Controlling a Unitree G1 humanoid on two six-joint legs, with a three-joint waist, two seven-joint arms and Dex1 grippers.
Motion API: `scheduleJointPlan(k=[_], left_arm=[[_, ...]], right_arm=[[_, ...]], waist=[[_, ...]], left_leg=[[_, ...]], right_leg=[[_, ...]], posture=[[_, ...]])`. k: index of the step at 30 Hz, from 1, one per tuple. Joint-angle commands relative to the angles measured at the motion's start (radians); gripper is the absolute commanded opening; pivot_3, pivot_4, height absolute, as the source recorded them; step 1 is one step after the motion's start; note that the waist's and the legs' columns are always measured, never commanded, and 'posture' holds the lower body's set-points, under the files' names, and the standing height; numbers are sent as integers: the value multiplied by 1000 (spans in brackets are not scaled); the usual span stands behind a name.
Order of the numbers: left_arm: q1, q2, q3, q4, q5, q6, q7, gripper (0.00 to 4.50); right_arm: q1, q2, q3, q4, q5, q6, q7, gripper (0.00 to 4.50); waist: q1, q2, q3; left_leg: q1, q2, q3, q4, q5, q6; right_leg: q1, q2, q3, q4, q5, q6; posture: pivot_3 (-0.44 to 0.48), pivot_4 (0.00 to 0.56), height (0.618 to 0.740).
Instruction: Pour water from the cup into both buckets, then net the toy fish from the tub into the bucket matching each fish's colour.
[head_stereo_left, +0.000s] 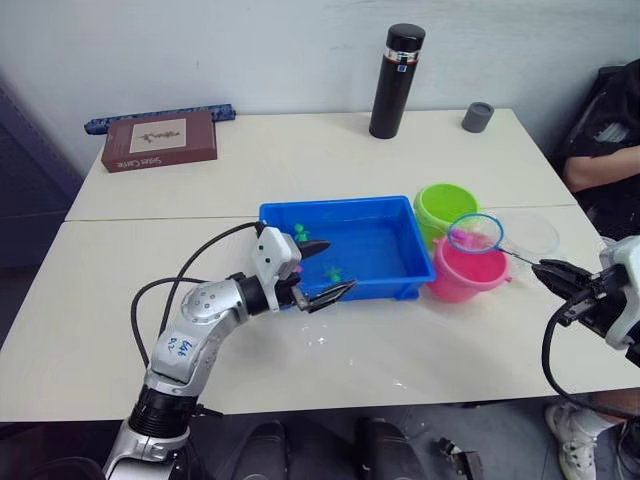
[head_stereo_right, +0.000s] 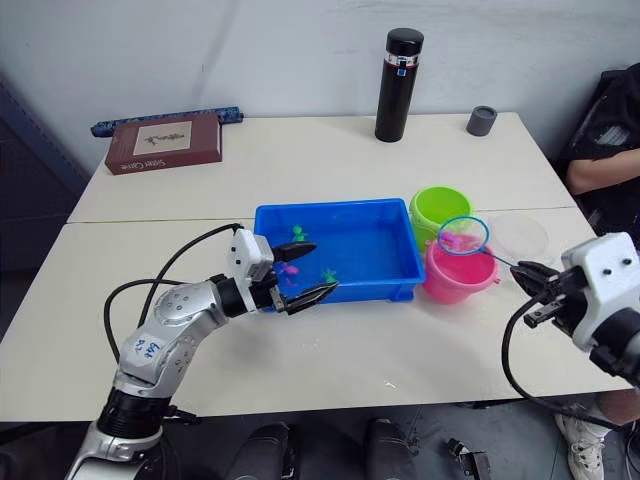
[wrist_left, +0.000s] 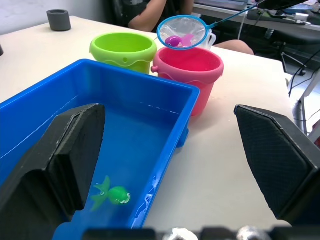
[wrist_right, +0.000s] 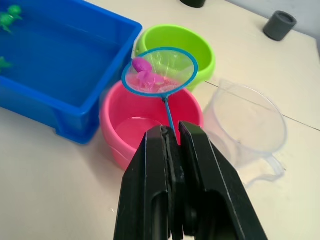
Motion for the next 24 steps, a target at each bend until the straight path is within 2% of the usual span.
scheduleJointPlan(k=[1, 24], left_arm=[[-10, -4, -2, -6, -6, -30, -13, 4445], [5, -17, -3, 8, 6, -59, 1, 4445]], right_arm=[[44, 5, -24, -32, -58, -115, -13, 0], [235, 56, 52, 145, -386, -697, -58, 0]], waist=[[2, 0, 0], [2, 0, 0]], left_leg=[[0, 0, 0, 0, 0, 0], [1, 0, -1, 0, 0, 0]], right_leg=[[0, 0, 0, 0, 0, 0], [1, 0, 0, 0, 0, 0]], posture=[[0, 150, 740], [0, 150, 740]])
